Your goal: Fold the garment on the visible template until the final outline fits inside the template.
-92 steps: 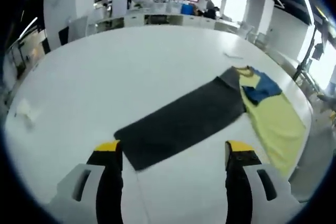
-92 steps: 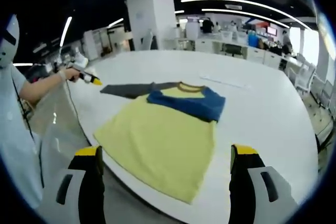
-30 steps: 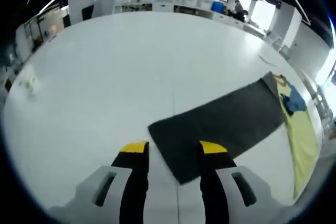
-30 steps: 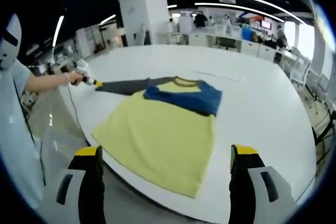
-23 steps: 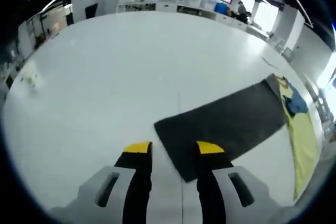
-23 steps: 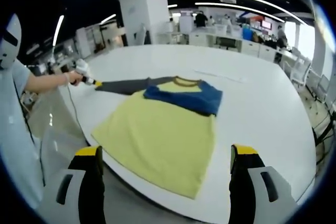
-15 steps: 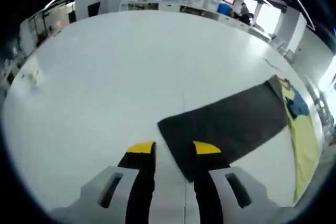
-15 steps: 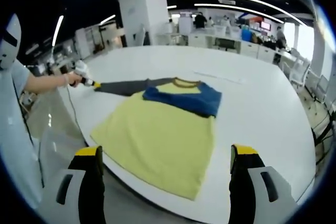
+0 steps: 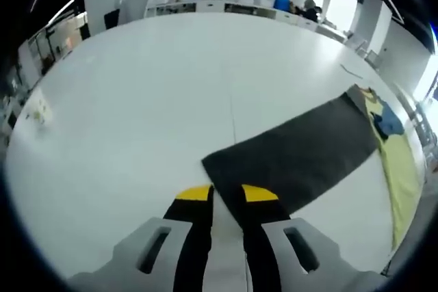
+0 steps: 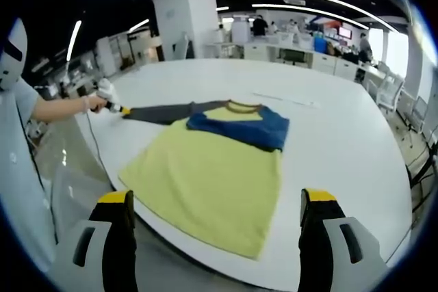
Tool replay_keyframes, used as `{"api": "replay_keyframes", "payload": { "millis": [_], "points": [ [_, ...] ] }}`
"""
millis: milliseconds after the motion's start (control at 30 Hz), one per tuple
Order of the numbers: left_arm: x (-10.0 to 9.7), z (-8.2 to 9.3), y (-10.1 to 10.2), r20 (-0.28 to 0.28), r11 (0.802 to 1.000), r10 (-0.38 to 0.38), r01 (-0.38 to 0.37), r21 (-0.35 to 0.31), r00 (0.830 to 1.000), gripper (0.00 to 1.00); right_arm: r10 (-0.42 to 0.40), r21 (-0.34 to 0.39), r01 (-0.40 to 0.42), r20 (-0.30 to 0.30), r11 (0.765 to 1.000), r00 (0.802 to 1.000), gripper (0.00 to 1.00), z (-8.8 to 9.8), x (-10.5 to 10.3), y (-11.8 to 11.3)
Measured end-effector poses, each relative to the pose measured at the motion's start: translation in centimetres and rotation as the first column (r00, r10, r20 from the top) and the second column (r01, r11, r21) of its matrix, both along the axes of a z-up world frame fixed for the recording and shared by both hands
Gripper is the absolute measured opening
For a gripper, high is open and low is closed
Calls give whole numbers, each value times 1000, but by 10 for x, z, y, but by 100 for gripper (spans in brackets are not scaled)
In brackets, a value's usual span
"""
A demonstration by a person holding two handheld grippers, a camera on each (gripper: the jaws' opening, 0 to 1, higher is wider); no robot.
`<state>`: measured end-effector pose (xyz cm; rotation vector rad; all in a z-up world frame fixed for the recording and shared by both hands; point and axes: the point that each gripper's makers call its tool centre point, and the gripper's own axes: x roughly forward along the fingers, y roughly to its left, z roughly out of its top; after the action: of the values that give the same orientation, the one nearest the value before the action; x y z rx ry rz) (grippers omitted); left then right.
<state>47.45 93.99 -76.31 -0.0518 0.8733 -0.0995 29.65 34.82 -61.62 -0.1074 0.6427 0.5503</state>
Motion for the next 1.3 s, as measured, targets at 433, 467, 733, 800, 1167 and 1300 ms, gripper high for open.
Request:
{"api": "replay_keyframes", "payload": {
  "millis": [433, 467, 733, 800, 1167, 1300],
  "points": [
    [4, -3, -5, 7, 1000, -13, 13, -15, 1000, 0, 0, -9, 0, -9, 1000, 1000, 100, 1, 1, 0],
    [5, -3, -5, 7, 1000, -12, 12, -18, 1000, 0, 3, -10, -3, -12, 1000, 1000, 100, 0, 1, 0],
    [4, -3, -5, 8, 999, 0, 0, -34, 1000, 0, 20, -3, -20, -19, 1000, 1000, 100, -1, 4, 4],
    [3, -3, -7, 9, 1000, 1, -1, -28, 1000, 0, 30, -10, -31, -33, 999, 999, 100, -4, 4, 4],
    [6, 1, -7, 14, 999, 48, -48, -25, 999, 0, 42, -9, -42, -24, 999, 999, 100, 0, 7, 3],
    [6, 10, -11, 22, 999, 38, -37, -19, 999, 0, 39, -5, -39, -28, 999, 999, 100, -1, 3, 3]
  ]
}}
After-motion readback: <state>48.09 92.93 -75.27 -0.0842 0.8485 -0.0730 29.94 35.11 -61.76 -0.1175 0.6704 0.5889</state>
